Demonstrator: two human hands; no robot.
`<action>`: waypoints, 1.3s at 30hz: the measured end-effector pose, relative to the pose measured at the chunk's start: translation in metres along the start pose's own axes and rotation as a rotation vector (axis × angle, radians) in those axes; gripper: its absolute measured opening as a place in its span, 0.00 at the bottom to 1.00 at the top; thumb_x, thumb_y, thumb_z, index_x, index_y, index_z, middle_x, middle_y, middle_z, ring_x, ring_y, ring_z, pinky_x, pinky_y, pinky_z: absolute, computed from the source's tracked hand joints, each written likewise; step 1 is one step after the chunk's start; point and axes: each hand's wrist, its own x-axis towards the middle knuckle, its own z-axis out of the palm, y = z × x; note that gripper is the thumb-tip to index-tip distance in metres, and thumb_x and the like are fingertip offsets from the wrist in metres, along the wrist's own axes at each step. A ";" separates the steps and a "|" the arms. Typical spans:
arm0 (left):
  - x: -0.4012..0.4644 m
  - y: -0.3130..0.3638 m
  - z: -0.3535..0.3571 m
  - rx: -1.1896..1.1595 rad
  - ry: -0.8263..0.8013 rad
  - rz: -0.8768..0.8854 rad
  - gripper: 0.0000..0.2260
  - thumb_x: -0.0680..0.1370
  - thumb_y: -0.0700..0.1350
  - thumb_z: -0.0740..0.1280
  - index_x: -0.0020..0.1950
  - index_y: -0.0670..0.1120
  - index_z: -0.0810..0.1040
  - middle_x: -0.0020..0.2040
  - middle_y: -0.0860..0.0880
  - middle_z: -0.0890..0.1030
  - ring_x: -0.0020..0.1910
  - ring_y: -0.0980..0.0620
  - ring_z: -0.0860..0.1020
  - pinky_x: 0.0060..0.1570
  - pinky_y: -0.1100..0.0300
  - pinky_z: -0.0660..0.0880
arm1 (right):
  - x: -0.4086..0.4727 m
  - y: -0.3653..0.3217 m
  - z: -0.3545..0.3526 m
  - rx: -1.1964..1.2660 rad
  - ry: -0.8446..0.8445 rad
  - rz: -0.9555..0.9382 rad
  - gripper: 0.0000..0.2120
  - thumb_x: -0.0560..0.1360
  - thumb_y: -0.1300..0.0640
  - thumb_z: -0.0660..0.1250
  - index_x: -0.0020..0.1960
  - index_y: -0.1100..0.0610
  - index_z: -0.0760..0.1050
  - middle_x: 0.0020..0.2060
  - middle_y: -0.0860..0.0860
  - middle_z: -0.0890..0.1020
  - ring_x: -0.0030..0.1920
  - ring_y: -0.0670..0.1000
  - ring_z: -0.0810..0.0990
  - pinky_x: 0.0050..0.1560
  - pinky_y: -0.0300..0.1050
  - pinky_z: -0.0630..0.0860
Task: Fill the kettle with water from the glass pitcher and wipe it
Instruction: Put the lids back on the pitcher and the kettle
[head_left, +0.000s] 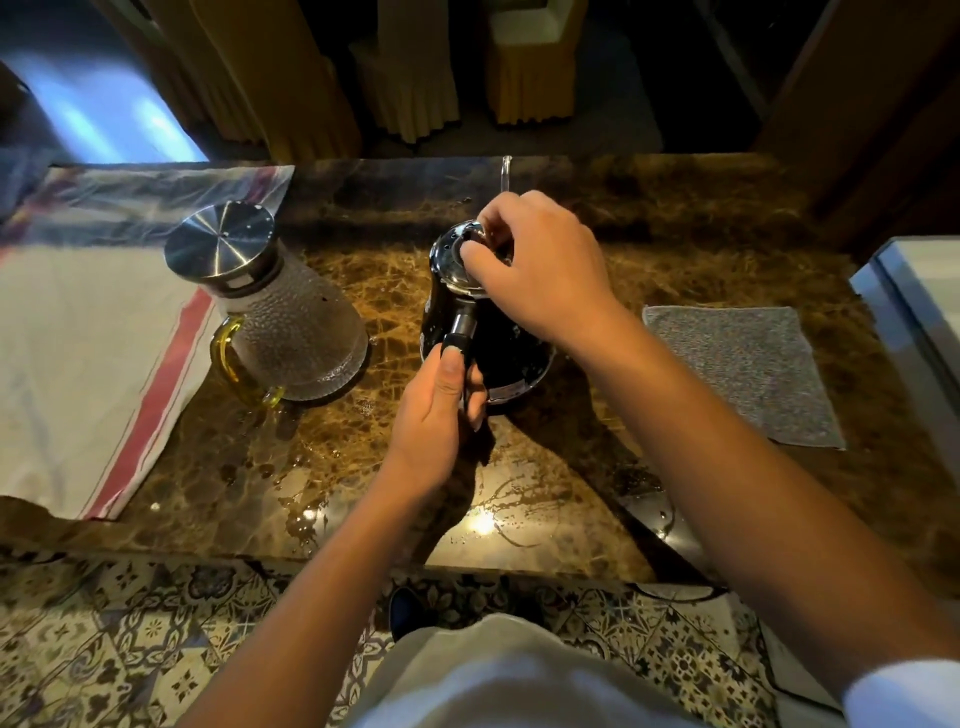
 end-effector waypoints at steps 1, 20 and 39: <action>-0.001 0.001 0.000 0.016 -0.007 -0.003 0.21 0.86 0.59 0.50 0.49 0.45 0.73 0.35 0.45 0.73 0.35 0.42 0.73 0.41 0.45 0.72 | -0.003 0.002 -0.001 0.014 -0.003 -0.010 0.15 0.79 0.44 0.65 0.61 0.50 0.79 0.55 0.48 0.79 0.52 0.47 0.78 0.47 0.42 0.74; -0.006 0.038 -0.013 0.488 0.144 0.082 0.10 0.84 0.49 0.65 0.64 0.48 0.71 0.46 0.53 0.81 0.45 0.60 0.80 0.43 0.71 0.76 | -0.020 0.023 -0.014 0.192 -0.110 -0.117 0.24 0.80 0.48 0.67 0.74 0.50 0.71 0.65 0.47 0.77 0.61 0.47 0.76 0.62 0.46 0.75; -0.005 0.019 -0.011 0.629 0.114 0.166 0.16 0.86 0.55 0.55 0.65 0.45 0.71 0.45 0.54 0.83 0.43 0.57 0.83 0.42 0.55 0.79 | -0.120 0.213 -0.002 -0.356 -0.211 0.506 0.42 0.79 0.28 0.55 0.83 0.54 0.56 0.84 0.57 0.55 0.84 0.58 0.50 0.81 0.59 0.46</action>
